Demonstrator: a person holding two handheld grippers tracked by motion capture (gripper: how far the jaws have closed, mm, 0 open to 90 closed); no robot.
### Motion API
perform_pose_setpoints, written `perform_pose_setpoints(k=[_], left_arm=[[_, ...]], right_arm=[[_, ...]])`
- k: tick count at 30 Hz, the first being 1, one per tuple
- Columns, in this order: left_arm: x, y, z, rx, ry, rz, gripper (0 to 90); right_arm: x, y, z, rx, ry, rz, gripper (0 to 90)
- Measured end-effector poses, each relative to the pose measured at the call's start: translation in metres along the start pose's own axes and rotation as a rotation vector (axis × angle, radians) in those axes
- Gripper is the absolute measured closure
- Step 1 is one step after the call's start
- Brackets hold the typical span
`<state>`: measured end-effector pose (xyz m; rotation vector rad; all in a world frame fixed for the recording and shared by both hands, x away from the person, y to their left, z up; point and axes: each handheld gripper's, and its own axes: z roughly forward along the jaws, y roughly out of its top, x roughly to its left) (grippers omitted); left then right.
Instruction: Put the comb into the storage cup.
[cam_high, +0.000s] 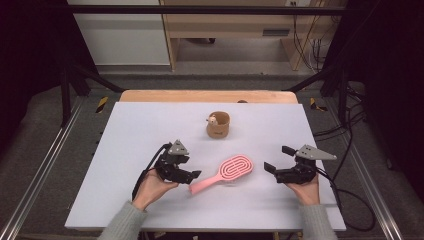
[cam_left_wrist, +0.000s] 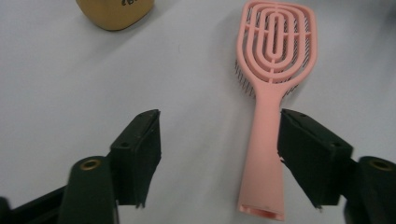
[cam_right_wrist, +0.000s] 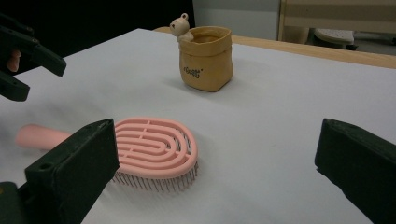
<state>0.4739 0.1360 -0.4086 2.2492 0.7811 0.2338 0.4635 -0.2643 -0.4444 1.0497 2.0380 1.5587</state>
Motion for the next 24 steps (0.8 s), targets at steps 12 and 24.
perform_pose_setpoints(k=[12,24], left_arm=[[-0.007,0.011,0.005,0.029,-0.003,0.027,0.0],[-0.013,0.019,0.014,0.074,-0.023,0.060,0.0]], right_arm=[[0.000,0.000,-0.001,-0.005,-0.003,0.001,0.1],[0.000,0.001,-0.001,-0.006,-0.003,0.001,0.1]])
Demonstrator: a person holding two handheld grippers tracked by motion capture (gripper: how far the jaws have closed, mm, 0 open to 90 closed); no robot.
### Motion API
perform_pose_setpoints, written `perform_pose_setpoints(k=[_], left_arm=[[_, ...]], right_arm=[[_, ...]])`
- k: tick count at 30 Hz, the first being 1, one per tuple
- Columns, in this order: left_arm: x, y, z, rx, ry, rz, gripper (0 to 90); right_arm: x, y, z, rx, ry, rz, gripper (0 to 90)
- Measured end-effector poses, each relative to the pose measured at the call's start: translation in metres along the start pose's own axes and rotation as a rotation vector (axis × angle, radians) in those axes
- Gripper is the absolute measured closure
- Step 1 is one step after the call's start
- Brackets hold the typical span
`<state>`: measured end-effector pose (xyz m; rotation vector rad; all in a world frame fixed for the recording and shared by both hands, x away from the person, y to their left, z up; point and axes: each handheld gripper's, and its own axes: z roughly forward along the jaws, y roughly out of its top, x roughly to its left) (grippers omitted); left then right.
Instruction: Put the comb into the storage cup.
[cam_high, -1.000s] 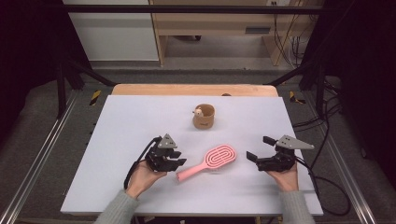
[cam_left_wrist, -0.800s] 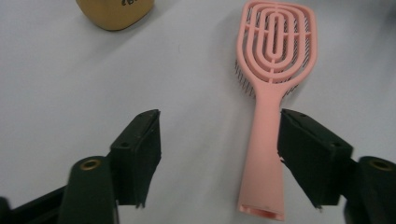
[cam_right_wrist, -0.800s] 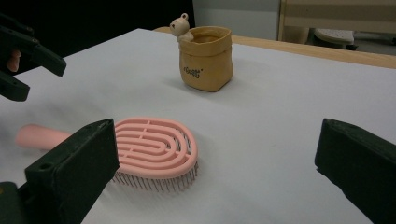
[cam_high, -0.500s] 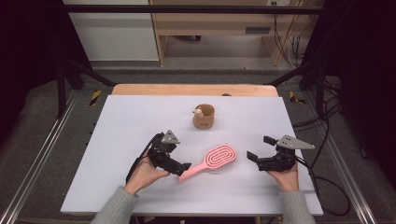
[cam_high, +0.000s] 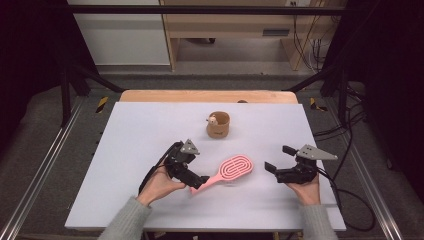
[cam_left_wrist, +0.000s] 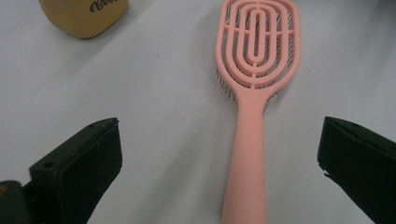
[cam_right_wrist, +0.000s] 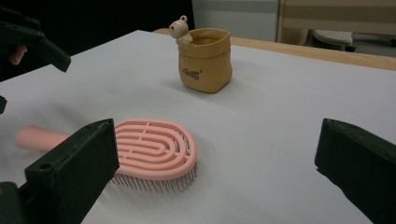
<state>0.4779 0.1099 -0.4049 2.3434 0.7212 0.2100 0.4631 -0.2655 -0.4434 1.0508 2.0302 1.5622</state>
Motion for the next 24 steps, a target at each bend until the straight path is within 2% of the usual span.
perform_pose_setpoints(k=[24], left_arm=[[-0.013,0.008,0.030,0.084,-0.040,0.026,1.2]], right_arm=[[0.000,0.000,0.000,0.000,0.001,0.001,0.1]])
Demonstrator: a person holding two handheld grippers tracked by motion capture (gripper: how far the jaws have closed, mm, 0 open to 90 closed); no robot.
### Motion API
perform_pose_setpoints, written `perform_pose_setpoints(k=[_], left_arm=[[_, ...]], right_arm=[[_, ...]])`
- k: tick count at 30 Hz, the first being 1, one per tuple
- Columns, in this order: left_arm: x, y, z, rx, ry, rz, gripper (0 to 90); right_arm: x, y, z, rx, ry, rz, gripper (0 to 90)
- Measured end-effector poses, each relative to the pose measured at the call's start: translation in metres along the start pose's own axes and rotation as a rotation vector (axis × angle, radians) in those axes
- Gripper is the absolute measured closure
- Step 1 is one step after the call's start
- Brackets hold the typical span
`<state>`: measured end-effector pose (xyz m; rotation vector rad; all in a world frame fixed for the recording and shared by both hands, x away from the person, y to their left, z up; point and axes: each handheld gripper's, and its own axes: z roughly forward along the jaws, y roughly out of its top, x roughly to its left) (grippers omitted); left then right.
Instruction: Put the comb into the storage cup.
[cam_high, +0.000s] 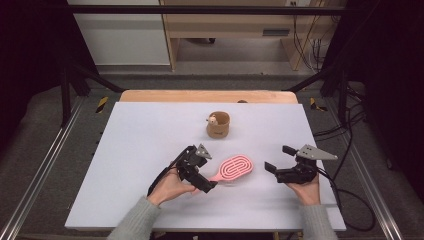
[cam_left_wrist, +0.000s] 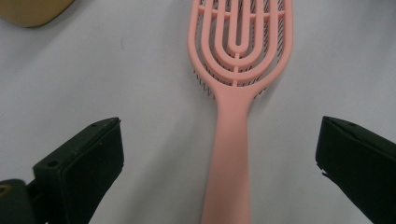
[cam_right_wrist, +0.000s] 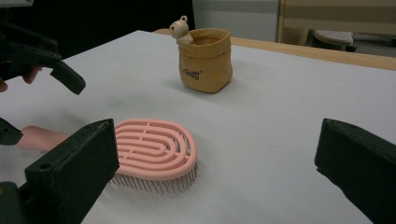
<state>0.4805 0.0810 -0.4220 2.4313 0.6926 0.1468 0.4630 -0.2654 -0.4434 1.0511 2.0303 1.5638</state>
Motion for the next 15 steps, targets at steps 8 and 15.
perform_pose_setpoints(k=[8,15], left_arm=[[-0.004,0.002,0.009,0.029,-0.026,0.004,5.3],[-0.006,0.002,0.016,0.052,-0.049,0.005,14.9]], right_arm=[[0.000,0.000,0.000,-0.003,-0.001,0.000,0.1],[0.000,0.000,0.000,-0.003,-0.002,-0.001,0.2]])
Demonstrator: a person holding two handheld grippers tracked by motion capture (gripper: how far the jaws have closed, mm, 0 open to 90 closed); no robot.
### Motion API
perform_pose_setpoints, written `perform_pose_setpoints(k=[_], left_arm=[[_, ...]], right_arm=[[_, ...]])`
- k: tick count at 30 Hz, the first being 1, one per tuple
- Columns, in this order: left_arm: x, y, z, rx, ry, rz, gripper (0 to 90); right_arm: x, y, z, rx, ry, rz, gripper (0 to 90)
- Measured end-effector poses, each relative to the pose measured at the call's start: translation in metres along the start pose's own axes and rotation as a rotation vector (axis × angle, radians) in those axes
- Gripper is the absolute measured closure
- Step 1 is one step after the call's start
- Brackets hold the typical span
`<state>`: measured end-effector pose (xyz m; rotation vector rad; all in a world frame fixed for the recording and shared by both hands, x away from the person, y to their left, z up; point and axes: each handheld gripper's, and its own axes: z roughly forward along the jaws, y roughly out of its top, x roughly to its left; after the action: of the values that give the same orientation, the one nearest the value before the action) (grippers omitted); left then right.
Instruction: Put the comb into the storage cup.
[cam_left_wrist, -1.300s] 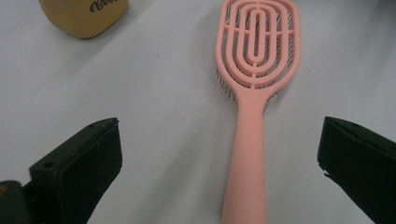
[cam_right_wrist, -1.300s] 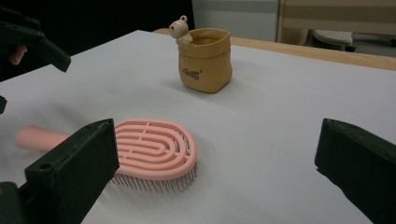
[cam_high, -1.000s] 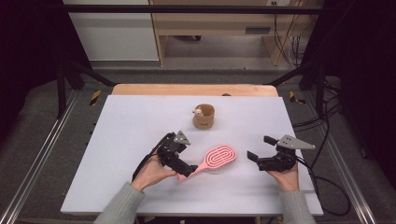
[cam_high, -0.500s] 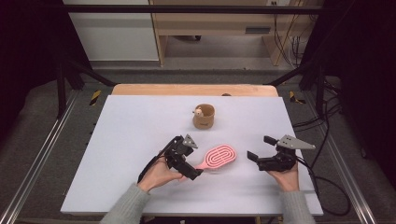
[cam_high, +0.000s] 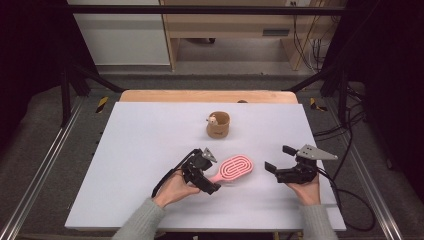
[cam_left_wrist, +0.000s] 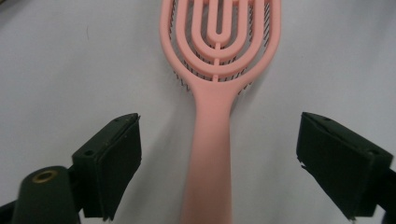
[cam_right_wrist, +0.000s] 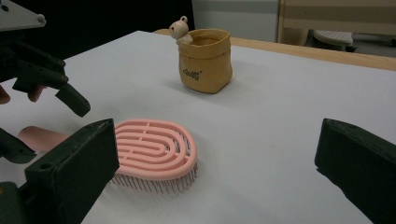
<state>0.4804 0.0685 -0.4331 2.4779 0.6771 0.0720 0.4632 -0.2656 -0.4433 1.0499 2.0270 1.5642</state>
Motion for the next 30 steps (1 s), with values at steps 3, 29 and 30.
perform_pose_setpoints(k=[3,29,30], left_arm=[[-0.001,0.000,0.002,0.013,-0.005,0.004,19.2],[0.000,0.000,0.014,0.083,-0.001,0.029,57.2],[0.000,0.000,0.015,0.084,-0.002,0.027,57.9]], right_arm=[[0.000,0.000,0.000,0.001,0.000,0.000,0.1],[0.000,0.000,0.000,-0.002,0.001,0.000,0.1],[0.000,0.000,0.000,-0.001,0.000,-0.002,0.1]])
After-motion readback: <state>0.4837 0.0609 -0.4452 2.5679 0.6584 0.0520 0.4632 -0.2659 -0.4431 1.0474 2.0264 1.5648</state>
